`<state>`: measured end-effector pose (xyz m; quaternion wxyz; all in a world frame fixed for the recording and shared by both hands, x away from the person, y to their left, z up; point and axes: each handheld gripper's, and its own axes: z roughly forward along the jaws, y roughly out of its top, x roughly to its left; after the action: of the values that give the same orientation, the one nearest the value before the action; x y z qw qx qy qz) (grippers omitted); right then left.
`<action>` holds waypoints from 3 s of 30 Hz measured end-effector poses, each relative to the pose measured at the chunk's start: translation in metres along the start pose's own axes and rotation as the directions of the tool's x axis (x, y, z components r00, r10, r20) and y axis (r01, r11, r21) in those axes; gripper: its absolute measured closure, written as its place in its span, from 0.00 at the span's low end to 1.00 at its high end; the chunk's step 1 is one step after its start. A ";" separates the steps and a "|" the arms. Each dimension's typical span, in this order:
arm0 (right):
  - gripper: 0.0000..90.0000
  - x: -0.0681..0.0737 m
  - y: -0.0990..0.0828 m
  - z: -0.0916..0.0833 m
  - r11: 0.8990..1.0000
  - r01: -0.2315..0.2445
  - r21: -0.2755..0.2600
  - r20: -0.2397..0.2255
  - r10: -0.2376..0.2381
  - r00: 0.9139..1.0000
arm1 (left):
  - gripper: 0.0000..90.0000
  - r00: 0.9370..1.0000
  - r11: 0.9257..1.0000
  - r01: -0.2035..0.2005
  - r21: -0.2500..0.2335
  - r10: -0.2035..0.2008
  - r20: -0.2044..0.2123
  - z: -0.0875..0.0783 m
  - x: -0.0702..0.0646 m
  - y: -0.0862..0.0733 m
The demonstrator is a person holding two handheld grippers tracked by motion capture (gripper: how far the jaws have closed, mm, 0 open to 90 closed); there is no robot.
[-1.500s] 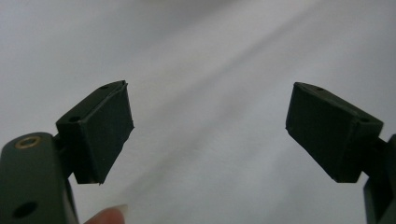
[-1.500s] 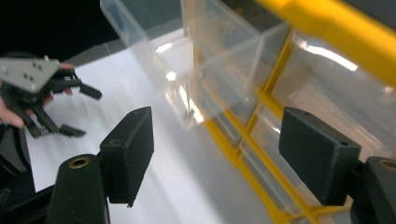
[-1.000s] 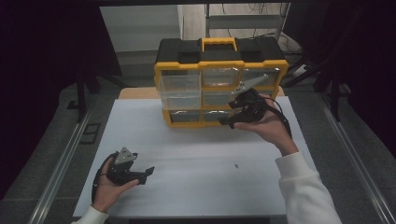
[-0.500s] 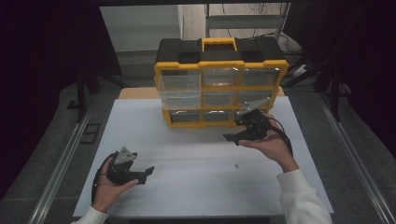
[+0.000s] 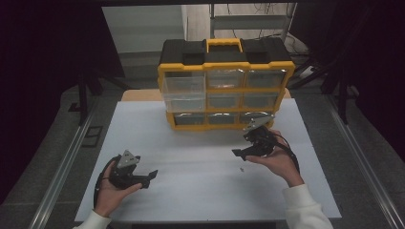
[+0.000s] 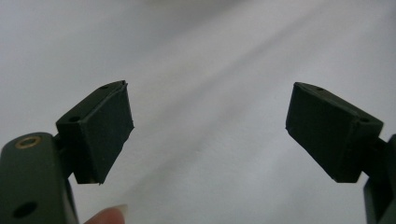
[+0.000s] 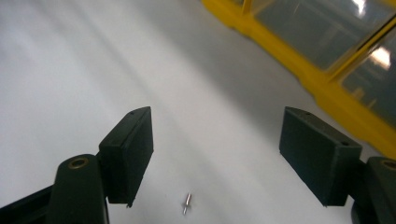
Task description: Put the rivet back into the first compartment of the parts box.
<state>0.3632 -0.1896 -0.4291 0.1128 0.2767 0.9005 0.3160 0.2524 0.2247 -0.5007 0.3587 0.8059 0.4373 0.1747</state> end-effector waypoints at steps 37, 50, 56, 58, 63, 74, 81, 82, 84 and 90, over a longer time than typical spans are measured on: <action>0.52 0.012 -0.039 0.055 0.949 -0.017 0.316 0.026 0.009 1.000 | 0.17 1.000 1.000 -0.010 0.004 0.010 -0.001 0.001 -0.003 0.000; 0.91 0.010 -0.041 0.053 0.937 -0.050 0.345 -0.010 0.057 0.998 | 0.17 1.000 1.000 -0.013 0.008 0.013 -0.002 0.002 -0.003 0.000; 0.92 0.010 -0.040 0.051 0.941 -0.046 0.334 -0.029 0.059 0.998 | 0.17 1.000 1.000 -0.015 0.009 0.015 -0.002 0.001 -0.002 0.001; 0.92 0.010 -0.038 0.048 0.947 -0.047 0.317 -0.036 0.062 0.997 | 0.17 1.000 1.000 -0.015 0.009 0.015 -0.003 0.001 -0.002 0.001; 0.92 0.009 -0.027 0.038 0.964 -0.050 0.263 -0.068 0.070 0.995 | 0.17 1.000 1.000 -0.015 0.009 0.015 -0.002 0.001 -0.002 0.001; 0.92 0.003 0.007 0.008 0.988 -0.030 0.154 -0.150 0.054 0.987 | 0.17 1.000 1.000 -0.011 0.003 0.011 -0.002 0.001 -0.002 0.001; 0.92 0.000 0.038 -0.020 0.995 -0.024 0.092 -0.153 0.038 0.987 | 0.17 1.000 1.000 -0.011 0.004 0.011 0.000 0.001 -0.003 0.001; 0.92 0.000 0.038 -0.020 0.995 -0.024 0.092 -0.153 0.038 0.987 | 0.17 1.000 1.000 -0.011 0.004 0.011 0.000 0.001 -0.003 0.001; 0.92 -0.002 0.051 -0.030 0.998 -0.023 0.065 -0.171 0.033 0.985 | 0.17 1.000 1.000 -0.014 0.003 0.014 0.000 0.000 -0.002 0.001; 0.92 -0.003 0.080 -0.052 1.000 -0.004 0.018 -0.173 0.007 0.985 | 0.17 1.000 1.000 -0.011 0.003 0.011 -0.001 0.001 -0.001 0.001</action>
<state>0.3803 -0.1660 -0.3377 0.0312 0.2515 0.9088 0.3313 0.2527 0.2227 -0.5002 0.3564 0.8088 0.4333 0.1762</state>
